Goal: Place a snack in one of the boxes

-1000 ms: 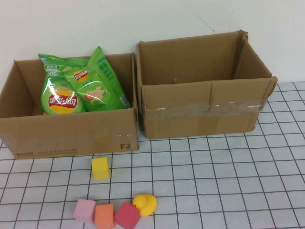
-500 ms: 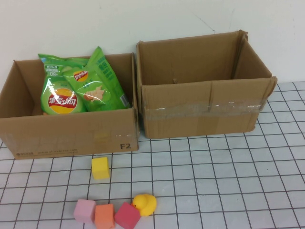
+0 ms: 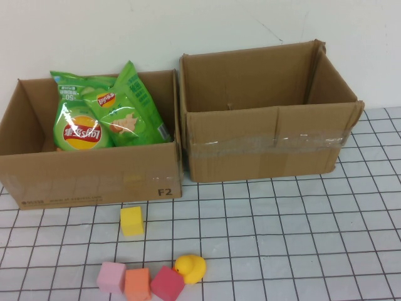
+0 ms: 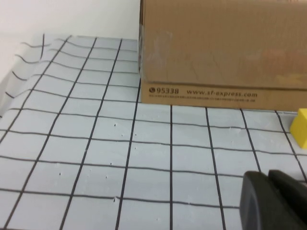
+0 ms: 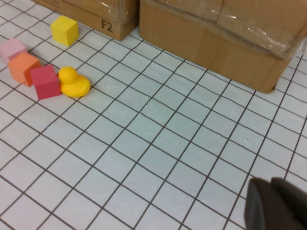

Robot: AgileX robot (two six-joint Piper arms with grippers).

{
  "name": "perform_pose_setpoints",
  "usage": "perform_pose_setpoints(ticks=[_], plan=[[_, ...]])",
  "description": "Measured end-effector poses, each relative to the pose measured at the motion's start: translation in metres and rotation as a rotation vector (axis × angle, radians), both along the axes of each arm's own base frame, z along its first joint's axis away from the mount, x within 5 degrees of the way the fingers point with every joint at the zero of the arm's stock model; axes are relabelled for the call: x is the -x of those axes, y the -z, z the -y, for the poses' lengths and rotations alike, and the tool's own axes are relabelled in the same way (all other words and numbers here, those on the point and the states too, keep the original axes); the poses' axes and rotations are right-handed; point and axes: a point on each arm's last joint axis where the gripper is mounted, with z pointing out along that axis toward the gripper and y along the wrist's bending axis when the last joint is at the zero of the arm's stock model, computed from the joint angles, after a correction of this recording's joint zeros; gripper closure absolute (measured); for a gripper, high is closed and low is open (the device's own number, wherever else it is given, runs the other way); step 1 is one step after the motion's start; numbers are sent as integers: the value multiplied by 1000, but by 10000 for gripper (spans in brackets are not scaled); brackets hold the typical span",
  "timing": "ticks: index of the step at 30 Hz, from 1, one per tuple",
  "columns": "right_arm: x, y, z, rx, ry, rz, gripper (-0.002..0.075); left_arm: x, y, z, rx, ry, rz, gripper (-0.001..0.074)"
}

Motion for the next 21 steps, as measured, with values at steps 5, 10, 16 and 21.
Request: perform_pose_setpoints(ticks=[5,10,16,21], plan=[[0,0,0,0,0,0,727,1,2,0,7,2,-23,736],[0,0,0,0,0,0,727,1,2,2,10,27,-29,736],[0,0,0,0,0,-1,727,1,2,3,9,47,-34,736],[0,0,0,2,-1,-4,727,1,2,4,5,69,-32,736]])
